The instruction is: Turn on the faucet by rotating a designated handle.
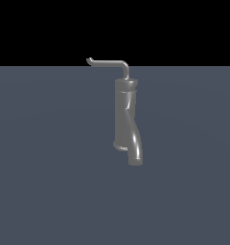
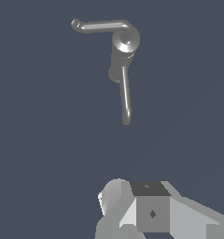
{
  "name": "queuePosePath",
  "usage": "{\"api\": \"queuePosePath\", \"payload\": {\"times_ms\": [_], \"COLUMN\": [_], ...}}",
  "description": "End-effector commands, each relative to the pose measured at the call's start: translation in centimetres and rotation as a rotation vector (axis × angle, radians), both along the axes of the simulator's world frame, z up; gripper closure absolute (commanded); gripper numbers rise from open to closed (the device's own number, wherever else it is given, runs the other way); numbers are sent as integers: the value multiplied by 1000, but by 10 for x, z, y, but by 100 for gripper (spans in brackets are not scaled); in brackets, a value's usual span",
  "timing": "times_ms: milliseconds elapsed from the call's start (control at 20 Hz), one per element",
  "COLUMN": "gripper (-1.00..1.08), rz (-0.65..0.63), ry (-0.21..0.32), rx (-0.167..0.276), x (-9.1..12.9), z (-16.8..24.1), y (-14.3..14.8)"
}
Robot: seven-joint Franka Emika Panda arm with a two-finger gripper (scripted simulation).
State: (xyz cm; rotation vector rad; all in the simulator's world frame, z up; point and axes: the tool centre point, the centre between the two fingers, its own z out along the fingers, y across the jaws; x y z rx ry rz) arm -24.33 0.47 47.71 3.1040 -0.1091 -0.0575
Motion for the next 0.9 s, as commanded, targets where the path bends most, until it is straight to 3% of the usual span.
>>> {"api": "queuePosePath", "payload": {"times_ms": [0, 850], "gripper": [108, 108], "rz": [-25, -369], "ry": [-1, -13], "rx": [2, 27], "x": [5, 78], "z": [-1, -23], "y": [1, 11]}}
